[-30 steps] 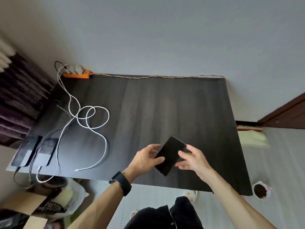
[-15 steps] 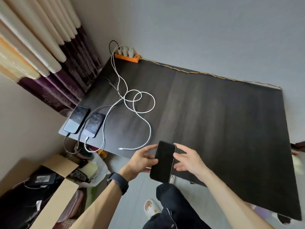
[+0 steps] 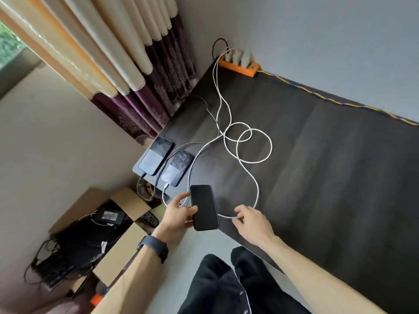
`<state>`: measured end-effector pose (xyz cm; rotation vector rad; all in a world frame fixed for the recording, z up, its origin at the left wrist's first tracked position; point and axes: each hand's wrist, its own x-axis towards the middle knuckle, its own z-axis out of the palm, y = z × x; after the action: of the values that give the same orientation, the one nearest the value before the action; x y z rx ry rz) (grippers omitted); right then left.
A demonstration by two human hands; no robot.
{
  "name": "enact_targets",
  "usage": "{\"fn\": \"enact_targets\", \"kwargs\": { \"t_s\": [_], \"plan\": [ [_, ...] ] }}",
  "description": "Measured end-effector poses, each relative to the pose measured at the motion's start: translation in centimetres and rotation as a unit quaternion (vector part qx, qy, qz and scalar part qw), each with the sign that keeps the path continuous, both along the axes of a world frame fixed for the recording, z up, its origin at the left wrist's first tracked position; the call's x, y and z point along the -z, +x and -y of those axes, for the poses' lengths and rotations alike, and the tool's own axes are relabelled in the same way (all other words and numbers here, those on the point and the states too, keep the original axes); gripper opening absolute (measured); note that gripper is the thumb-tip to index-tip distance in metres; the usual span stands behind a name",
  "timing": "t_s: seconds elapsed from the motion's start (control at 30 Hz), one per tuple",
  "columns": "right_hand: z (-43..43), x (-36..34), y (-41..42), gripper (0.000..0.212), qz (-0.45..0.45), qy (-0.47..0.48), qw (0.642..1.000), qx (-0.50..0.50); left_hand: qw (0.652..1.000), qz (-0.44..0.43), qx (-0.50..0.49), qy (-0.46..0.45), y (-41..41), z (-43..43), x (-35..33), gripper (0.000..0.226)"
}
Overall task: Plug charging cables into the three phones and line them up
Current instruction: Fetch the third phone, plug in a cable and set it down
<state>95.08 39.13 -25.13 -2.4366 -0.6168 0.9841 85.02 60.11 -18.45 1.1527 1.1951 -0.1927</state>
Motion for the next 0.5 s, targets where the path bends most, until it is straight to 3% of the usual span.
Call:
{"fn": "enact_targets", "kwargs": {
  "t_s": [0.23,0.4,0.5],
  "plan": [
    [-6.2,2.4,-1.8,0.035,0.13,-0.112,0.974,-0.145,0.996,0.012,-0.084,-0.026,0.6,-4.0,0.6,0.047],
    [-7.2,3.8,-3.6,0.017,0.169,-0.16,0.966,-0.111,0.996,0.012,-0.059,-0.061,0.9,-7.1,1.1,0.043],
    [-7.2,3.0,-4.4,0.016,0.143,-0.169,0.974,-0.057,0.996,0.02,-0.038,-0.073,1.3,-9.1,1.3,0.045]
  ]
}}
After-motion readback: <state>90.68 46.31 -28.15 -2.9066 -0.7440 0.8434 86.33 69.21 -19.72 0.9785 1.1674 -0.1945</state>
